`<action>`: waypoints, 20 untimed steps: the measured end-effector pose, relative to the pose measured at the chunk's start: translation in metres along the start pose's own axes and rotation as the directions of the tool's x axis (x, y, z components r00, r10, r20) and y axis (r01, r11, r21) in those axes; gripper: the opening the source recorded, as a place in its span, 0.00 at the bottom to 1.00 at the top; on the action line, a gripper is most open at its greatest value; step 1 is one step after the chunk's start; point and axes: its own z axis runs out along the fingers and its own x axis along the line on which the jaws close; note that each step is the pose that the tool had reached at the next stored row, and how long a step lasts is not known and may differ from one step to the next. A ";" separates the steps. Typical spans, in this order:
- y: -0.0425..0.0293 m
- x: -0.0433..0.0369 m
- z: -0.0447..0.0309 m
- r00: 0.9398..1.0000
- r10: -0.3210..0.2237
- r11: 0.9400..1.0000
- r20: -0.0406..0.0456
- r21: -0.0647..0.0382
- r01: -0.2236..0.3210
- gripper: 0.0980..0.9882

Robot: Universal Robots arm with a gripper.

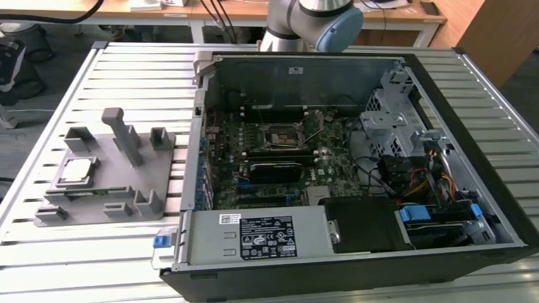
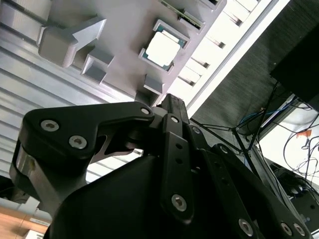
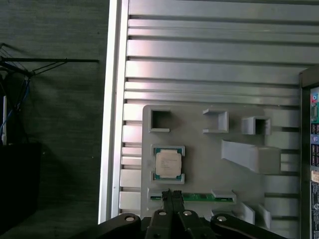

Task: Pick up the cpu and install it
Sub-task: 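Pick up the cpu and move it towards the insertion slot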

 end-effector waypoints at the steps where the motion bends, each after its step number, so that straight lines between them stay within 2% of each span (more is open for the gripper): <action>1: -0.0005 0.0000 0.0006 1.000 -0.003 1.000 0.000 0.000 0.003 0.01; 5: -0.0009 0.0000 0.0021 1.000 -0.020 1.000 -0.001 -0.001 0.020 0.02; 8: -0.0017 0.0000 0.0033 1.000 -0.027 1.000 -0.002 -0.003 0.027 0.22; 9: -0.0020 0.0000 0.0040 1.000 -0.030 1.000 -0.002 -0.004 0.030 0.22; 11: -0.0022 0.0000 0.0053 0.999 -0.036 0.999 -0.006 -0.005 0.036 0.35; 12: -0.0023 0.0000 0.0061 0.999 -0.040 0.999 -0.008 -0.005 0.040 0.35; 14: -0.0025 0.0000 0.0074 0.999 -0.045 0.999 -0.009 -0.005 0.045 0.48; 15: -0.0026 0.0000 0.0081 0.999 -0.045 0.999 -0.009 -0.005 0.045 0.48; 16: -0.0027 0.0000 0.0089 0.999 -0.045 0.999 -0.009 -0.005 0.045 0.54; 17: -0.0028 0.0000 0.0100 0.999 -0.045 0.999 -0.009 -0.005 0.045 0.54; 18: -0.0028 0.0000 0.0113 0.999 -0.045 0.999 -0.009 -0.005 0.045 0.61; 20: -0.0030 -0.0001 0.0144 0.999 -0.045 0.999 -0.011 -0.007 0.045 0.61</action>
